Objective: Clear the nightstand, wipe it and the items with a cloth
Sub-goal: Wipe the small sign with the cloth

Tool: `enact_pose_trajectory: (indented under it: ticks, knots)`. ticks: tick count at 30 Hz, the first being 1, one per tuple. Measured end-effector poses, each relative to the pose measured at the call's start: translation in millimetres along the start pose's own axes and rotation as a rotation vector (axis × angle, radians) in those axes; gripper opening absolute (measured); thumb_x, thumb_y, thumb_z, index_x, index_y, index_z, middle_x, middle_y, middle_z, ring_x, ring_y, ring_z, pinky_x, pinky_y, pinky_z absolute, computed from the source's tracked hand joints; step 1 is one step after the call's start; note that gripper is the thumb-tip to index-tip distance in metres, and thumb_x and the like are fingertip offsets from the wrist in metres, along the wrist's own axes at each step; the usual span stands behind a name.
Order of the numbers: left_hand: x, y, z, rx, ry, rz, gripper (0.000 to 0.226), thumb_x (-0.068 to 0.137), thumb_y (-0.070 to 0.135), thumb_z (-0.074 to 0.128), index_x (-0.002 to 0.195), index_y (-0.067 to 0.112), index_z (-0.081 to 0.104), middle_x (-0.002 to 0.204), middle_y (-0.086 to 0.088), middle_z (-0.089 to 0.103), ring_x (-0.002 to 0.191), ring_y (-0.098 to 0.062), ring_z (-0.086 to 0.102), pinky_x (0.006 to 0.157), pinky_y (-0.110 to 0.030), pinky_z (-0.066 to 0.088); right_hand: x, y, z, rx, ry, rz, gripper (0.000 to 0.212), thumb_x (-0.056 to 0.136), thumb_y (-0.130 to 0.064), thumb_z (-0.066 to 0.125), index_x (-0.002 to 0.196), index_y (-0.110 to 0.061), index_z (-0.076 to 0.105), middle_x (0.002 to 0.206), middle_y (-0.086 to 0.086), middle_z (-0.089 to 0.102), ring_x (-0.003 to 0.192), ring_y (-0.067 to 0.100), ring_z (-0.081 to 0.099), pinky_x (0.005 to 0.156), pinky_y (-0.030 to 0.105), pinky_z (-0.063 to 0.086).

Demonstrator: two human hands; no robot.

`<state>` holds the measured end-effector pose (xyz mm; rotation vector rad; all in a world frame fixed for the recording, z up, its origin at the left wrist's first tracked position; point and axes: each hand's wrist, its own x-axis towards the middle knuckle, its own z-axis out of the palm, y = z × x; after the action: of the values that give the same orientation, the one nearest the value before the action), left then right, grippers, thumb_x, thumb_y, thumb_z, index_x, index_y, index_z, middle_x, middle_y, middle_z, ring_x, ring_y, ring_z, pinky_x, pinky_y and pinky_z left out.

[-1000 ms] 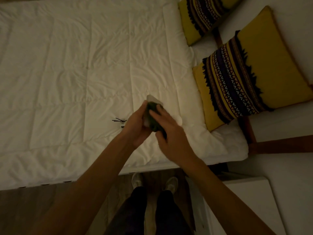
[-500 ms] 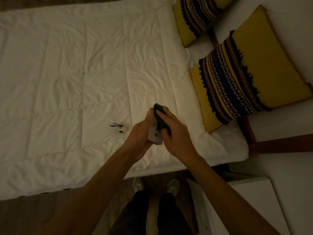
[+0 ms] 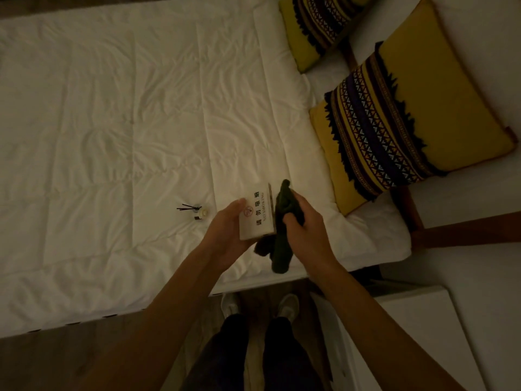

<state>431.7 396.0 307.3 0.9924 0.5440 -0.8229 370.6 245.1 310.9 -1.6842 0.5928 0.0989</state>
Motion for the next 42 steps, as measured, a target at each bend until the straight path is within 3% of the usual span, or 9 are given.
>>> enact_pose_trajectory:
  ticks: [3, 6, 11, 16, 21, 26, 31, 35, 42]
  knots:
    - [0, -3, 13, 0.106, 0.087, 0.009, 0.029, 0.104, 0.023, 0.040, 0.116, 0.007, 0.062, 0.093, -0.009, 0.067, 0.081, -0.020, 0.066, 0.070, -0.034, 0.058, -8, -3, 6, 0.072, -0.043, -0.012, 0.052, 0.098, -0.005, 0.049, 0.144, -0.029, 0.052, 0.127, -0.005, 0.065, 0.109, 0.000, 0.064, 0.086, 0.017, 0.056]
    - [-2, -11, 24, 0.276, 0.131, 0.040, 0.039, 0.103, 0.036, 0.037, 0.106, 0.011, 0.066, 0.096, -0.011, 0.069, 0.085, -0.021, 0.066, 0.074, -0.033, 0.054, -16, -6, 10, -0.009, -0.050, -0.102, 0.056, 0.096, -0.002, 0.051, 0.147, -0.026, 0.050, 0.133, -0.006, 0.064, 0.117, 0.000, 0.061, 0.098, 0.016, 0.051]
    - [-6, -15, 23, 0.042, 0.024, -0.027, 0.058, 0.102, 0.057, 0.035, 0.129, 0.015, 0.064, 0.122, -0.014, 0.071, 0.107, -0.025, 0.071, 0.076, -0.035, 0.059, -24, -11, 15, -0.147, -0.123, -0.236, 0.063, 0.094, 0.000, 0.051, 0.152, -0.023, 0.043, 0.152, 0.000, 0.049, 0.136, 0.018, 0.051, 0.107, 0.045, 0.050]
    - [-11, -3, 11, -0.187, -0.033, -0.075, 0.064, 0.102, 0.057, 0.033, 0.140, 0.008, 0.050, 0.142, -0.019, 0.058, 0.131, -0.031, 0.055, 0.098, -0.042, 0.048, -40, -4, 11, -0.474, -0.284, -0.530, 0.060, 0.092, -0.001, 0.051, 0.150, -0.018, 0.046, 0.162, -0.002, 0.034, 0.153, 0.015, 0.022, 0.123, 0.043, 0.027]
    - [-11, -8, 4, -0.127, -0.048, -0.053, 0.053, 0.106, 0.042, 0.035, 0.138, 0.005, 0.054, 0.132, -0.018, 0.062, 0.118, -0.029, 0.062, 0.096, -0.038, 0.050, -33, -3, -5, -0.752, -0.288, -0.821, 0.050, 0.091, 0.003, 0.057, 0.141, -0.007, 0.056, 0.154, 0.009, 0.045, 0.147, 0.031, 0.035, 0.112, 0.047, 0.044]
    - [-14, -23, 0, -0.059, -0.021, -0.038, 0.041, 0.104, 0.040, 0.043, 0.123, 0.014, 0.066, 0.105, -0.011, 0.071, 0.085, -0.021, 0.071, 0.068, -0.033, 0.060, -11, -11, -9, -0.811, -0.261, -0.689, 0.055, 0.096, 0.003, 0.054, 0.147, -0.014, 0.049, 0.159, 0.007, 0.037, 0.151, 0.030, 0.028, 0.111, 0.052, 0.041]
    - [-10, -14, -5, -0.036, -0.047, -0.013, 0.047, 0.105, 0.043, 0.038, 0.125, 0.010, 0.064, 0.113, -0.013, 0.073, 0.096, -0.022, 0.073, 0.073, -0.032, 0.061, -23, 7, -3, -0.976, -0.312, -0.772, 0.065, 0.098, -0.003, 0.046, 0.153, -0.034, 0.035, 0.164, -0.008, 0.025, 0.153, 0.022, 0.023, 0.108, 0.045, 0.044]
    - [-11, -4, -14, 0.020, -0.046, -0.008, 0.058, 0.104, 0.050, 0.033, 0.130, 0.005, 0.059, 0.109, -0.016, 0.073, 0.095, -0.026, 0.074, 0.074, -0.034, 0.061, -49, 21, 5, -0.951, -0.270, -0.920, 0.057, 0.092, -0.008, 0.045, 0.143, -0.031, 0.055, 0.155, -0.009, 0.046, 0.143, 0.026, 0.043, 0.092, 0.042, 0.056]
    - [-15, 3, -16, 0.091, -0.089, -0.020, 0.062, 0.104, 0.054, 0.032, 0.135, 0.008, 0.058, 0.130, -0.018, 0.066, 0.119, -0.030, 0.065, 0.084, -0.035, 0.060, -35, 6, 3, -0.822, -0.296, -0.900, 0.055, 0.089, 0.002, 0.062, 0.136, -0.028, 0.063, 0.149, -0.009, 0.052, 0.143, 0.026, 0.044, 0.094, 0.042, 0.054]
